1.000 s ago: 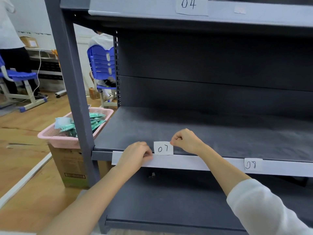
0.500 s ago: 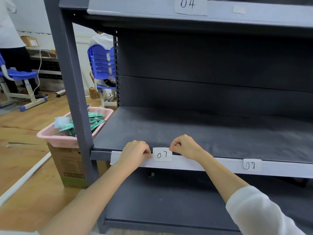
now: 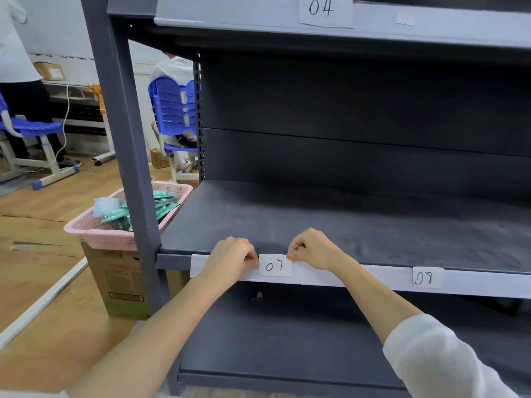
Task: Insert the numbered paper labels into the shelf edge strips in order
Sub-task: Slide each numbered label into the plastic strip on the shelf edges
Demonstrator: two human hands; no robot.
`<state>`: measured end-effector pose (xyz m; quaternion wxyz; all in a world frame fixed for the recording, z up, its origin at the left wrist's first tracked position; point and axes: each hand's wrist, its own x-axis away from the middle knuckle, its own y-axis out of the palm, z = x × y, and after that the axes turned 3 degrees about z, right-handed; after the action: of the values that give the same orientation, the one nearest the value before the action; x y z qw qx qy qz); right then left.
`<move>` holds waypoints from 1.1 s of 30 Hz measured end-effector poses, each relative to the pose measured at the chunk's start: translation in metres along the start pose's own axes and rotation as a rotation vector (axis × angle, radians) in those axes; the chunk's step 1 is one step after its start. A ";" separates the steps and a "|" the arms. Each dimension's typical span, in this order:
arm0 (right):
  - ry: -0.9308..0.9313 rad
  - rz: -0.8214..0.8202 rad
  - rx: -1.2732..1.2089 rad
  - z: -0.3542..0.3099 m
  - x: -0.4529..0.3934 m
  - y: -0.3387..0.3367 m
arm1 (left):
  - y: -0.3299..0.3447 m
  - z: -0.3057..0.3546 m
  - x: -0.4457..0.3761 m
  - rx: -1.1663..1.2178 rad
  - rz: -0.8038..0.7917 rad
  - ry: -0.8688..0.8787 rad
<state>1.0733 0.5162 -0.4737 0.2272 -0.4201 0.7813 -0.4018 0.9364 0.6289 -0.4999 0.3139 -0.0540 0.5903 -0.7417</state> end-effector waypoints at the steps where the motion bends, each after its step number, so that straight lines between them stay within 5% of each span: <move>1: -0.002 0.001 0.002 0.000 0.000 0.000 | -0.001 0.000 -0.001 0.003 -0.004 0.002; 27: 0.024 0.085 -0.014 0.007 -0.001 0.009 | 0.007 -0.005 -0.011 0.057 -0.003 -0.063; 33: 0.068 0.170 -0.063 0.011 0.005 0.005 | 0.004 -0.010 -0.011 0.108 0.027 0.046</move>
<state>1.0757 0.5093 -0.4843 0.2204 -0.3452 0.8336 -0.3706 0.9430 0.6426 -0.5034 0.3126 -0.0119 0.5572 -0.7692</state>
